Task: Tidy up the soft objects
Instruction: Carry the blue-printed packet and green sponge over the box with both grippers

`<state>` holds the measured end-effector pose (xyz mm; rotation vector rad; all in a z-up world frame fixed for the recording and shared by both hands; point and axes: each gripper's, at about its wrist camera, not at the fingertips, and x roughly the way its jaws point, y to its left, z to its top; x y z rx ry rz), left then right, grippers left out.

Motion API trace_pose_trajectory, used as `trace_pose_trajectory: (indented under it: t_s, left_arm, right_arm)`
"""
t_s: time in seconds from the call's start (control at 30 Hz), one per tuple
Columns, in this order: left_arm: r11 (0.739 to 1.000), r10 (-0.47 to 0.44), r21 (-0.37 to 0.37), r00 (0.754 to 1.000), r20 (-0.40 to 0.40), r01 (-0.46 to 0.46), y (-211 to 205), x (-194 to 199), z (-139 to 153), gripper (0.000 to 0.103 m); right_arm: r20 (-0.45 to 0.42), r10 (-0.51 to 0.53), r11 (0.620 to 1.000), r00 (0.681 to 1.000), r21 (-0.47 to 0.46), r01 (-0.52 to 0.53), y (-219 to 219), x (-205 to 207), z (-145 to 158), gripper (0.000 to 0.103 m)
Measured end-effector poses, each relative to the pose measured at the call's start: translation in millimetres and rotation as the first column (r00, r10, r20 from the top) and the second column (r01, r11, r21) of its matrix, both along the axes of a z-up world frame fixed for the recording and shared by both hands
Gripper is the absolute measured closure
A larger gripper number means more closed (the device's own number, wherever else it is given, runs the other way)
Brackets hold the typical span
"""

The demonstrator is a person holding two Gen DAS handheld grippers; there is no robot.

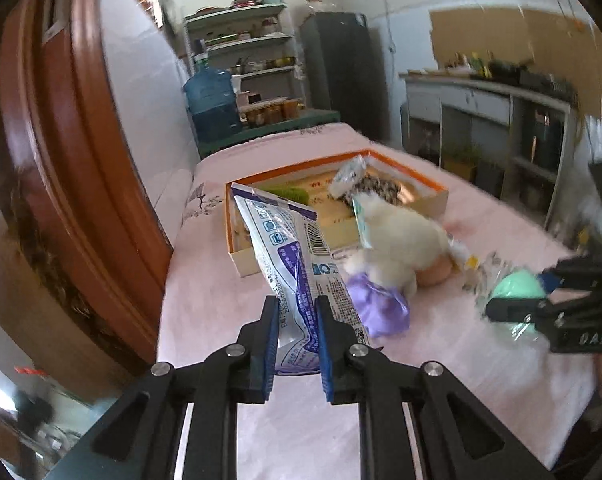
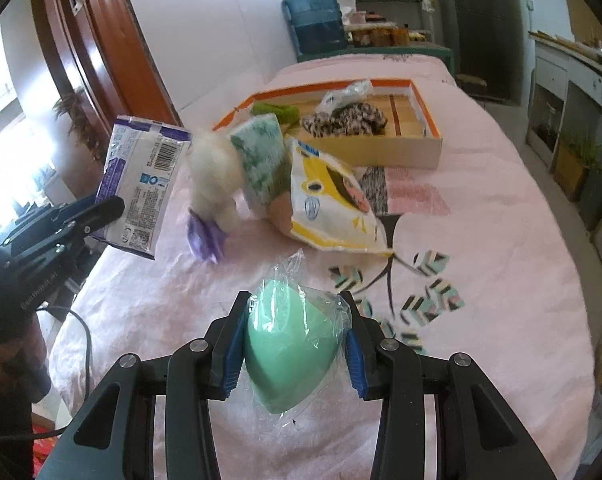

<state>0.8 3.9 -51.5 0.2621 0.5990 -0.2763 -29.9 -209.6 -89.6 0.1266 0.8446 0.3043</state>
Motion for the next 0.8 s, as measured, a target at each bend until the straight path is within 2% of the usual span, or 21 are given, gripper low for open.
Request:
trace_pose_trajectory:
  t_s: [0.1, 0.3, 0.53, 0.8]
  left_arm:
    - [0.994, 0.013, -0.109, 1.000, -0.013, -0.014, 12, 3, 11, 0.085]
    - [0.977, 0.048, -0.207, 0.999, 0.001, -0.047, 22, 10, 26, 0.085]
    - [0.964, 0.070, -0.256, 0.998, 0.004, -0.066, 17, 25, 39, 0.085]
    - [0.966, 0.083, -0.249, 0.996, 0.027, -0.074, 4, 46, 49, 0.085]
  right_arm:
    - [0.028, 0.005, 1.000, 1.000, -0.002, -0.005, -1, 2, 10, 0.060]
    - [0.109, 0.010, 1.000, 0.994, -0.024, -0.008, -1, 8, 36, 0.060]
    - [0.196, 0.016, 0.998, 0.980, -0.062, -0.004, -2, 21, 69, 0.060]
    - [0.275, 0.001, 0.998, 0.961, -0.063, 0.017, -11, 44, 99, 0.060]
